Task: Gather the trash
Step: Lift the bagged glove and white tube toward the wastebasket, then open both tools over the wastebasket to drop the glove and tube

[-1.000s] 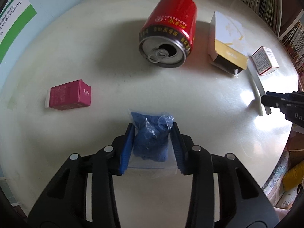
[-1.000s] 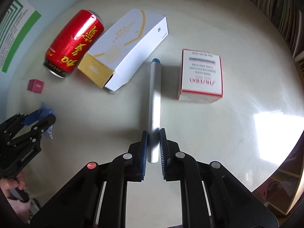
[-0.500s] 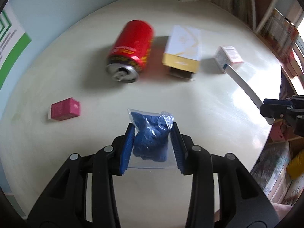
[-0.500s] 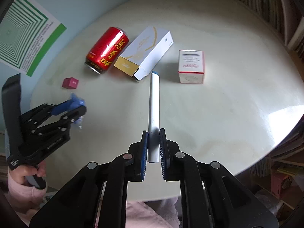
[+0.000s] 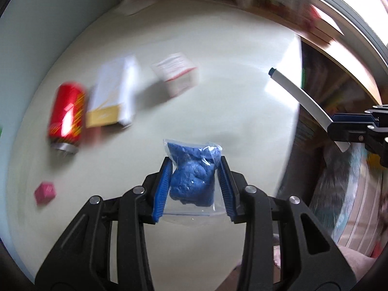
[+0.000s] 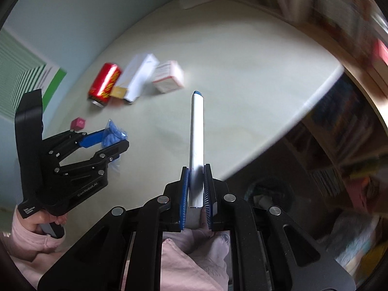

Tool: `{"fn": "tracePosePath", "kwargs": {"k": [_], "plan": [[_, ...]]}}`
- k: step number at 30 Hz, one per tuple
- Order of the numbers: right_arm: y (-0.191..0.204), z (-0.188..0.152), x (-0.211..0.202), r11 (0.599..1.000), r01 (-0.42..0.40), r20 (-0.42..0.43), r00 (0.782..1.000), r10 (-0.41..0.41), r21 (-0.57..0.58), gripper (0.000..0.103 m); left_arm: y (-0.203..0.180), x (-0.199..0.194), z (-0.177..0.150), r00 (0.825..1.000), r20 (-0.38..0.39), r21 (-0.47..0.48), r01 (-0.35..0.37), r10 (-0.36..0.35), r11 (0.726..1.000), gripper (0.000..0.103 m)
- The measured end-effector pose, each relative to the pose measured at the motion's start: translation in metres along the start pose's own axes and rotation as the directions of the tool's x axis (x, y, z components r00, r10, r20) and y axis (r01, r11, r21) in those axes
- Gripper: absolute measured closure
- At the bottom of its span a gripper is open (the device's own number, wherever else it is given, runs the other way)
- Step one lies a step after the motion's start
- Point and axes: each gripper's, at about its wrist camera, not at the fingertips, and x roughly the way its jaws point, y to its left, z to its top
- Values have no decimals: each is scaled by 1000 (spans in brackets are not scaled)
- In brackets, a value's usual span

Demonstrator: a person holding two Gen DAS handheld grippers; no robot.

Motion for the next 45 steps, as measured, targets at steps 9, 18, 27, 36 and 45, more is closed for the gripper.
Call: {"fn": "tracePosePath", "kwargs": {"k": [9,18,27,36,45], "plan": [[-81,-64,-37,967,80,23,996,-88,244,90,-111,26,23,994,-46,315,112,-103,943,67],[-128,-118,-40,926,120,-38,993,-114,358,90,-201,54,20,983,-128,558,181,-132,810,67],[-155,-141,-20,906,93,-83,994,-64,412,90,-251,78,9,969,-213,648,235,-123,724,67],[-191,-140,-6,895,139,-109,989,-102,423,43,-287,105,16,963,-258,698,245,-84,672,26],[-213,-145,-19,885,148,-114,988,-108,442,44,-280,113,22,962,-270,703,231,-48,672,23]]}}
